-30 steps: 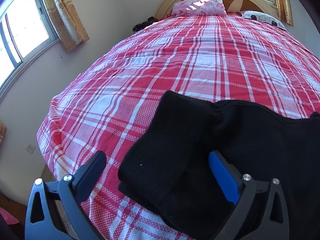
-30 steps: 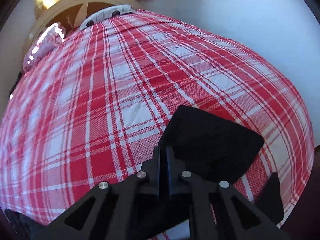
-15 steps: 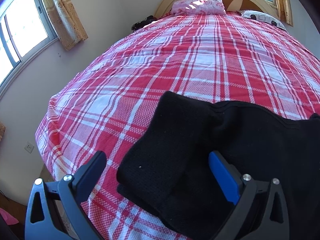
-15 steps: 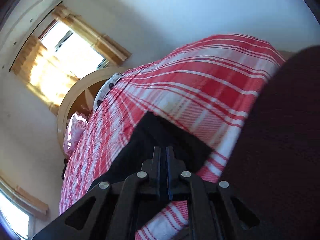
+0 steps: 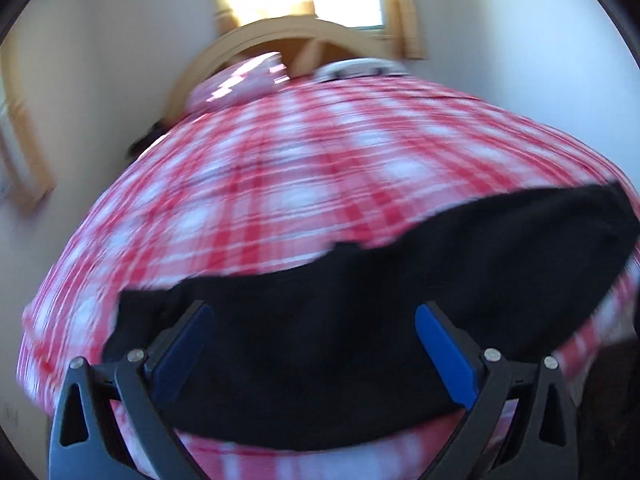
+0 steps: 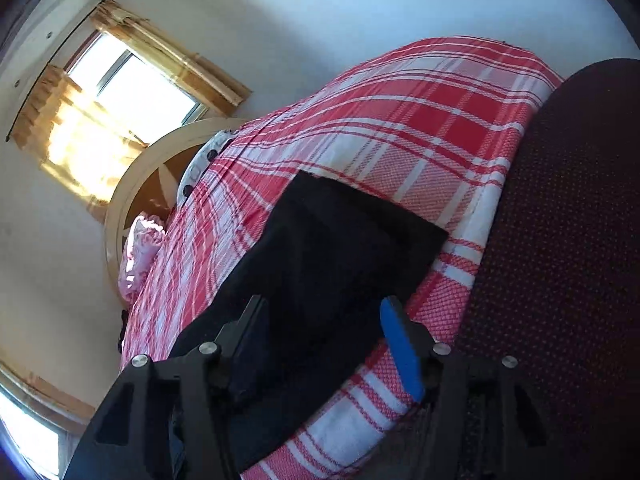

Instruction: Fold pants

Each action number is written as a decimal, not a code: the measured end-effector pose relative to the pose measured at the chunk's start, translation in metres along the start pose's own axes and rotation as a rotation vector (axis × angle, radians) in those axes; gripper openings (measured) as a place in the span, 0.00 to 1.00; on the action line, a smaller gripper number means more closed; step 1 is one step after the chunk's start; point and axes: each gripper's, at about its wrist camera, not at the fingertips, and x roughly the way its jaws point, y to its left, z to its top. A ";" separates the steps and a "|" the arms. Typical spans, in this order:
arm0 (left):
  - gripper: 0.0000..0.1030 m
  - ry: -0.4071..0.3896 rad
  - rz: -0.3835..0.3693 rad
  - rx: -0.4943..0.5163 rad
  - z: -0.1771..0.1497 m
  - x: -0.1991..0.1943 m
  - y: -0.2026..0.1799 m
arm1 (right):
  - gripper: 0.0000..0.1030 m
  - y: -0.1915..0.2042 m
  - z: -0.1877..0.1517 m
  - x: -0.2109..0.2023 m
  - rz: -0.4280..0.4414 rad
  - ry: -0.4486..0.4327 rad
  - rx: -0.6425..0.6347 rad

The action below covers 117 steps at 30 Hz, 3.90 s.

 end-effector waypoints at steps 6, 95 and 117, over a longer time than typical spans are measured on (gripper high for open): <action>1.00 -0.033 -0.164 0.218 0.011 0.001 -0.101 | 0.45 -0.013 0.009 0.028 -0.010 0.045 0.028; 0.93 0.109 -0.104 0.019 0.005 0.050 -0.112 | 0.09 -0.008 0.019 -0.002 -0.183 0.099 -0.415; 0.95 0.019 -0.006 -0.011 0.016 0.043 -0.078 | 0.32 0.062 0.004 -0.032 -0.175 -0.066 -0.665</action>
